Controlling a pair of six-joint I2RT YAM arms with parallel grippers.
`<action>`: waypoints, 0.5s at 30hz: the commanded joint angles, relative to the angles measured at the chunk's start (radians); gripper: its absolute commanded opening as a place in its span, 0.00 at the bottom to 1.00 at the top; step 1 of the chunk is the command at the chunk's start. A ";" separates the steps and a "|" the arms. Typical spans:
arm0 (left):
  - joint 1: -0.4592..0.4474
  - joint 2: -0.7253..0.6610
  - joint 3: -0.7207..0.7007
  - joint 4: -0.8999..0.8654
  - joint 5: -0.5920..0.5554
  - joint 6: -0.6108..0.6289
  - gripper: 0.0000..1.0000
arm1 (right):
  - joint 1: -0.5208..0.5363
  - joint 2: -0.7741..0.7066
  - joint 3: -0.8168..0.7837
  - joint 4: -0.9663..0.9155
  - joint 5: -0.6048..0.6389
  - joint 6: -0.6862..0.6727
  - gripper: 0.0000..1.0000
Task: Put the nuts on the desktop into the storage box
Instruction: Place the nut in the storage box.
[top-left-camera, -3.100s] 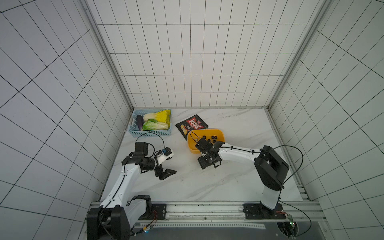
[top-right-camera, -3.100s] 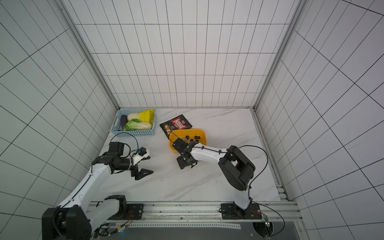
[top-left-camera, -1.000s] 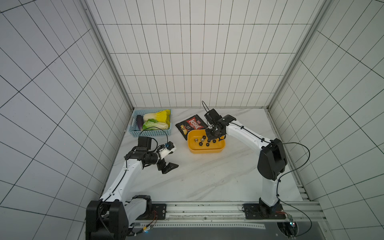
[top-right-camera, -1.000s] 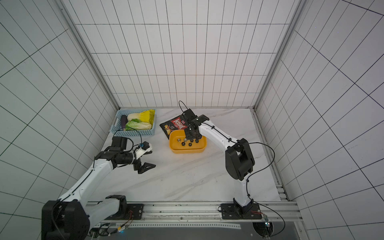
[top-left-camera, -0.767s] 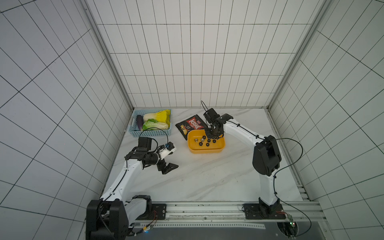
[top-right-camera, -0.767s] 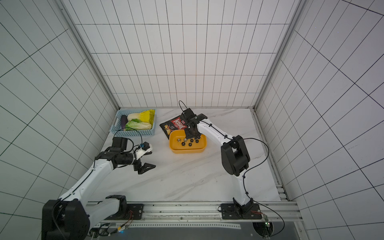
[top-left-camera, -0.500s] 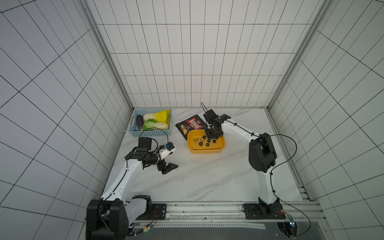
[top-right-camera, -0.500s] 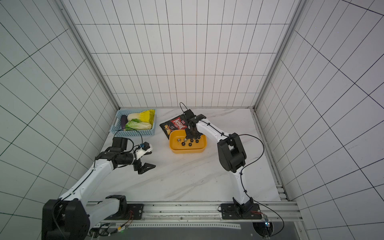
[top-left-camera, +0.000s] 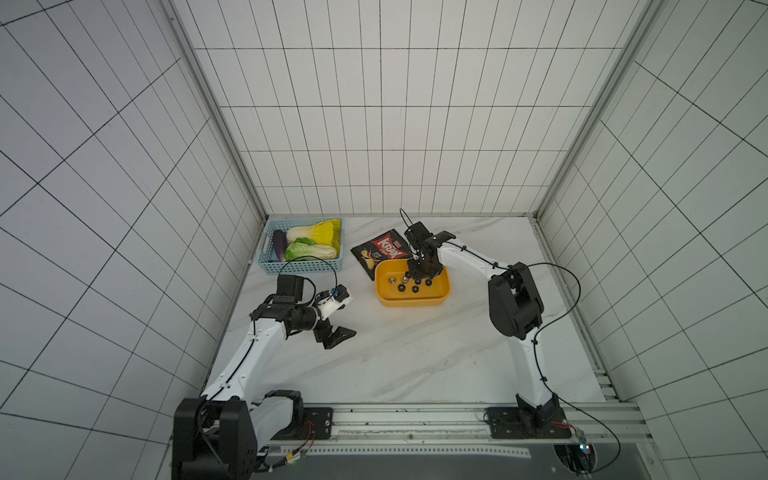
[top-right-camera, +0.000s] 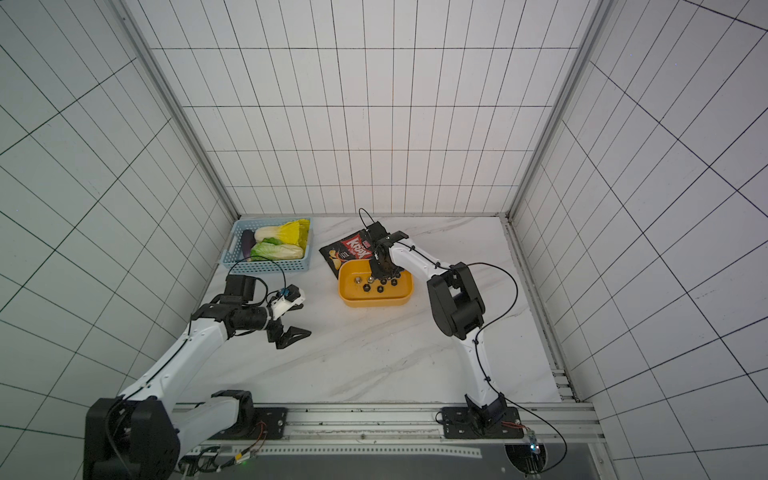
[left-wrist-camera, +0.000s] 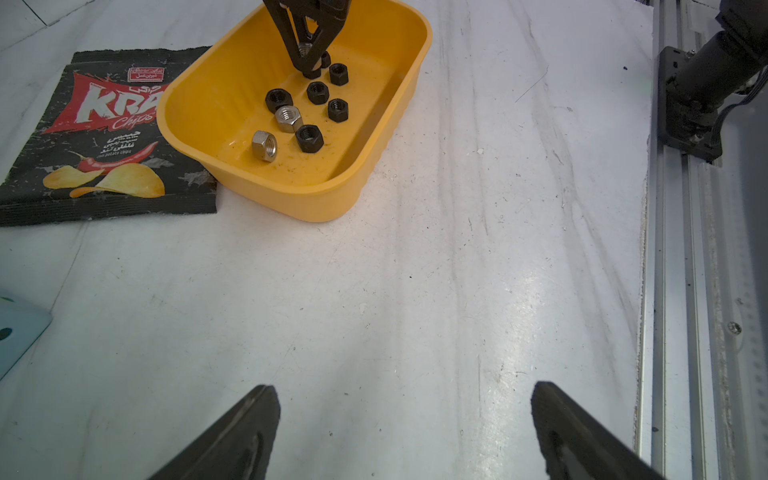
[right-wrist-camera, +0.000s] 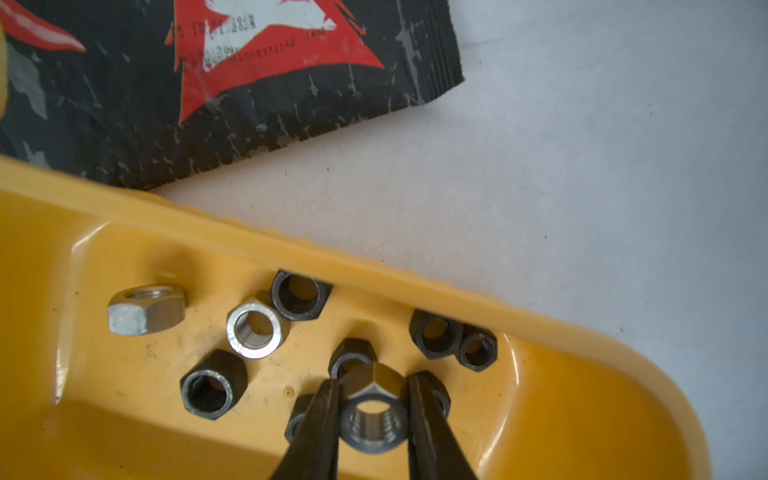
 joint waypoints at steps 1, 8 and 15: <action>-0.001 0.001 -0.011 0.010 -0.001 -0.006 0.98 | -0.004 0.037 0.053 0.016 0.027 -0.014 0.14; 0.001 -0.005 -0.008 0.008 -0.015 -0.014 0.98 | -0.004 0.030 0.063 0.021 0.045 -0.015 0.33; 0.003 -0.008 -0.001 0.010 -0.034 -0.031 0.97 | -0.003 -0.086 0.016 0.020 0.031 -0.006 0.58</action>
